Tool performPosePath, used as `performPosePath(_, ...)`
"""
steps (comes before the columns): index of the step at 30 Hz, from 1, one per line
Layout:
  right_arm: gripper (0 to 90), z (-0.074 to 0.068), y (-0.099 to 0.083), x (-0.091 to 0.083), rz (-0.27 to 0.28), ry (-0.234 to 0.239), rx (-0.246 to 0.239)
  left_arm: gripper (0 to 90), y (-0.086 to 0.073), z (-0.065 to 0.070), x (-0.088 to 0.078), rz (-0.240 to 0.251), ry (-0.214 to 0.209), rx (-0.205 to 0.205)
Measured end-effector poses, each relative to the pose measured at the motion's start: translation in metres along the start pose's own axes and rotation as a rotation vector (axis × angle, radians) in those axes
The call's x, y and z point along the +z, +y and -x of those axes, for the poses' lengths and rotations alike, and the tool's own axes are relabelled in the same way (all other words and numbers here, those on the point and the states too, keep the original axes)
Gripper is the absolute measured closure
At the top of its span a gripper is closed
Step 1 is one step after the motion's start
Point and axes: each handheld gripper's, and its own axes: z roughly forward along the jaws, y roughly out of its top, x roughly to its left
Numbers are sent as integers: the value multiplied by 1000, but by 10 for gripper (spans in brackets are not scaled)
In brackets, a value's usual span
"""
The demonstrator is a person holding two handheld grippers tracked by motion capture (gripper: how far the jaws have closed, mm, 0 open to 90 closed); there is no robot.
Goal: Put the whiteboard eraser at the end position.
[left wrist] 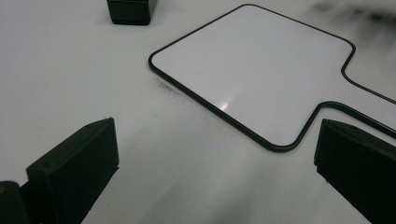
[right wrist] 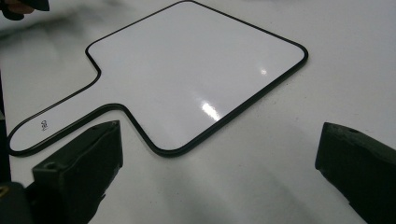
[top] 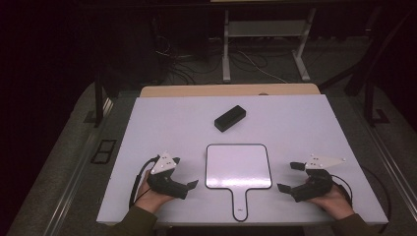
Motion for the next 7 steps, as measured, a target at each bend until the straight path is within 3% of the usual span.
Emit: performPosePath(7,0,0,0,1,-4,2,0,0,0,-1,0,3,0,-11)
